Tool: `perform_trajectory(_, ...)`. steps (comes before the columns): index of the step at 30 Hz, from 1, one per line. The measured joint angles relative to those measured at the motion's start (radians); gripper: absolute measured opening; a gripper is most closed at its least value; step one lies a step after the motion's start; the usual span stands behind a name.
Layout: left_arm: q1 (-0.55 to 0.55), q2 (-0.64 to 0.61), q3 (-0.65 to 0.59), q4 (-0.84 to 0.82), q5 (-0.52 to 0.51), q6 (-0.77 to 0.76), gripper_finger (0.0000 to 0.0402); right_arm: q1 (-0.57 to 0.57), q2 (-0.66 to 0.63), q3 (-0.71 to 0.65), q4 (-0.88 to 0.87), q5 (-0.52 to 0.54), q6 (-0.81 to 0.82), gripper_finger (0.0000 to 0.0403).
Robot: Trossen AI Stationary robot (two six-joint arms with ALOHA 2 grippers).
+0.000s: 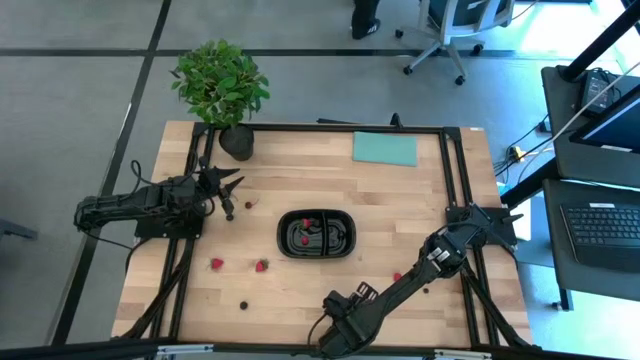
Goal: Pick and placing Produce into tupperware
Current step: Put the bottom red cherry into the right section of the black bin
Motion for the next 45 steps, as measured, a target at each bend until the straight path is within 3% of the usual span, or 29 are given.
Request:
perform_trajectory(8,0.0,0.0,0.0,0.0,0.0,0.0,0.012,-0.004,0.024,0.003,-0.001,-0.03,-0.003,0.0136)
perform_trajectory(16,0.0,0.0,0.0,0.0,0.0,0.0,0.012,-0.009,0.025,0.003,-0.001,-0.049,-0.025,0.0069)
perform_trajectory(26,0.0,0.0,0.0,0.0,0.0,-0.001,0.012,-0.043,-0.048,-0.003,-0.239,-0.027,-0.051,0.0068)
perform_trajectory(37,0.0,0.0,0.0,0.0,0.0,-0.002,0.012,-0.223,-0.168,-0.001,-0.271,0.087,-0.366,0.0067)
perform_trajectory(45,0.0,0.0,0.0,0.0,0.0,-0.002,0.012,-0.368,-0.183,-0.002,-0.174,0.107,-0.636,0.0068)
